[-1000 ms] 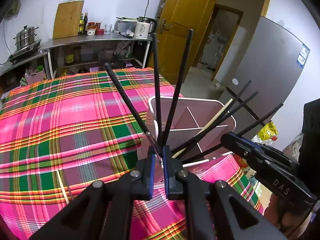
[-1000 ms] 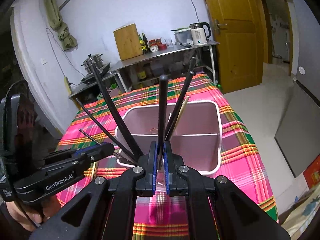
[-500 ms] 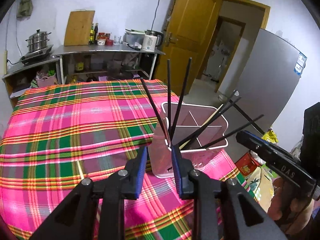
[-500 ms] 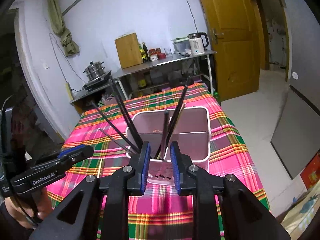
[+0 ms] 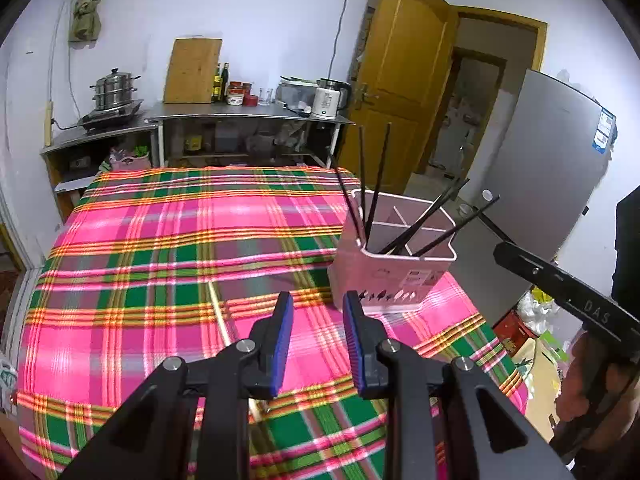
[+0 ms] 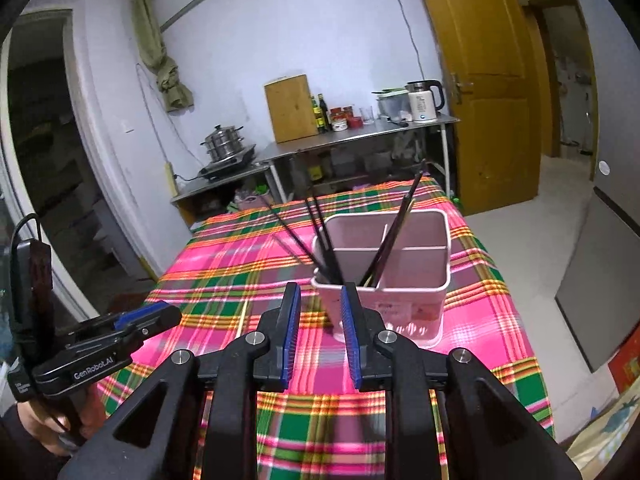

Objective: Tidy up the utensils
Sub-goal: 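Move both tools back down to the last chopsticks on the cloth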

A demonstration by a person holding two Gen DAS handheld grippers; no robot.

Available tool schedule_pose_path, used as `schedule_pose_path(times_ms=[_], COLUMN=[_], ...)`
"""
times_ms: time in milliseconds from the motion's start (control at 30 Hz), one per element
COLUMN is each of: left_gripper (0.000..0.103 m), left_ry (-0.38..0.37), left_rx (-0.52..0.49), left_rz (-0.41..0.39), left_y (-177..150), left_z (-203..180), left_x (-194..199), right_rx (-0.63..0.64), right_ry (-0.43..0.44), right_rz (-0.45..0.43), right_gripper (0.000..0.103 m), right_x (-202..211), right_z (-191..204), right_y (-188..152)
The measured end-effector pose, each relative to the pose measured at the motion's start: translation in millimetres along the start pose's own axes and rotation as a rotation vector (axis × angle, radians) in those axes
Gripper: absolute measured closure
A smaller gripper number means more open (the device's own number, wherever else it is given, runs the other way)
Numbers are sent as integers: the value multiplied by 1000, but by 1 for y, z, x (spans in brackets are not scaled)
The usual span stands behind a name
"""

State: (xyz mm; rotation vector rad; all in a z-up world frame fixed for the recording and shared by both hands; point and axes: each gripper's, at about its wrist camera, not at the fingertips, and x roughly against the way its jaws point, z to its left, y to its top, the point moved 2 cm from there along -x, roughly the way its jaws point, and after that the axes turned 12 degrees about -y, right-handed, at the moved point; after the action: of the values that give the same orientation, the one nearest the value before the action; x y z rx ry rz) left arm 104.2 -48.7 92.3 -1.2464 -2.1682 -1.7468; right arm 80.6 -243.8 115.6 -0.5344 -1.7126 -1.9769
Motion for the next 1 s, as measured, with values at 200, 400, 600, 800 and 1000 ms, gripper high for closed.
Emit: schedule_pose_path(times_ms=[200,400,600,800,1000], left_gripper=[76,76,76,76,76], left_ry=[33,56,91,113,119], left_rx=[25,49,92,144,158], left_rz=[13,41,76,107,144], left_y=[-20,-34,-45,-50,-49], left_z=[12,32,63,92,110], left_x=[3,-3,-20,-48,-81], right_rx=[2,36,87,132,155], right_ry=[27,62,100,126,128], right_rz=[35,87,155,214,247], right_gripper=[82,82,82,82,82], right_x=[-2,-18,-50,-80,-95], right_z=[2,18,41,62,72], right_y=[-14,-27,-42,-51,-57])
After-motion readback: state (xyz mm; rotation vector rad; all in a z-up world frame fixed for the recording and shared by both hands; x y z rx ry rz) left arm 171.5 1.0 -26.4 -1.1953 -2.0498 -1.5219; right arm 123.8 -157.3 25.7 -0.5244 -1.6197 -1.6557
